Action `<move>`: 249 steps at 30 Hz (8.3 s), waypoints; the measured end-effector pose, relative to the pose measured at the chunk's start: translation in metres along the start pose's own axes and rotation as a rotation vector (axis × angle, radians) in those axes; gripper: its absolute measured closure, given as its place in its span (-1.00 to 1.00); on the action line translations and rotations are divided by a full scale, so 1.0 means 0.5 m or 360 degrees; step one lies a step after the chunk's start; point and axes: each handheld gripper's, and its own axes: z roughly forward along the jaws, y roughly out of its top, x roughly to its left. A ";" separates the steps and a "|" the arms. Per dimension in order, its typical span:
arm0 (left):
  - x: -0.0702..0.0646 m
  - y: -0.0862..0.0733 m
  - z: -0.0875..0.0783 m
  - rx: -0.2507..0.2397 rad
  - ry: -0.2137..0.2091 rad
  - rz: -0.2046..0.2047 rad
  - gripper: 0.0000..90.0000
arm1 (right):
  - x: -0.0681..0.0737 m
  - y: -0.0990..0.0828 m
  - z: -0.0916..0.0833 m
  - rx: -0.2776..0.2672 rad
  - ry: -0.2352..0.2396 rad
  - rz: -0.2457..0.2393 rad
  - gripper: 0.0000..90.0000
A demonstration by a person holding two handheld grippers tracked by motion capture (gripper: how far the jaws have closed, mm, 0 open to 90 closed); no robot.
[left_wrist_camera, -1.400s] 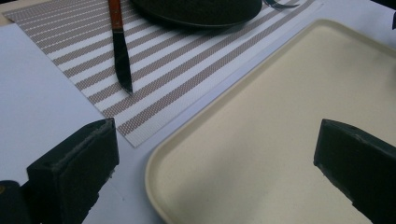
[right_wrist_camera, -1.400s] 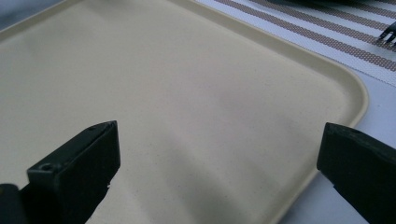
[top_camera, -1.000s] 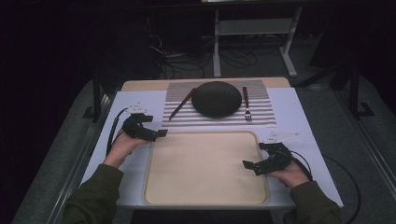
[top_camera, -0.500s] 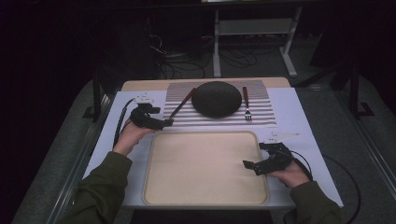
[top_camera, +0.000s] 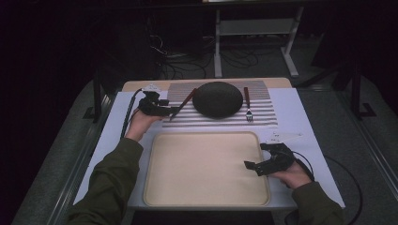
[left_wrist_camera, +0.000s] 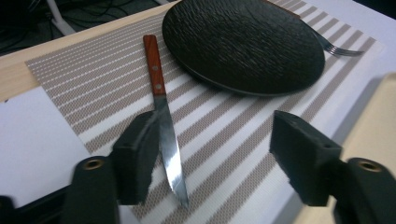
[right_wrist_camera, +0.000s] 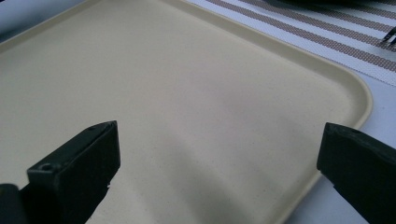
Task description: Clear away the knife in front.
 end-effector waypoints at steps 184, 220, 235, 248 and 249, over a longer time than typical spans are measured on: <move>-0.197 -0.173 -0.110 0.0156 -0.0007 -0.0123 0.50 | 0.002 0.007 0.004 -0.0025 0.0028 -0.0025 -1.00; -0.212 -0.136 -0.010 0.0339 -0.0119 0.0055 1.00 | 0.003 0.001 -0.001 -0.0030 0.0023 -0.0021 -1.00; -0.186 -0.139 -0.017 0.0326 -0.0062 0.0018 1.00 | 0.002 0.005 0.002 -0.0033 0.0023 -0.0010 -1.00; -0.180 -0.168 -0.058 0.0367 -0.0018 -0.0005 1.00 | 0.003 0.003 -0.002 -0.0042 0.0023 -0.0017 -1.00; -0.178 -0.170 -0.062 0.0368 -0.0020 -0.0016 1.00 | 0.003 0.003 -0.002 -0.0043 0.0023 -0.0016 -1.00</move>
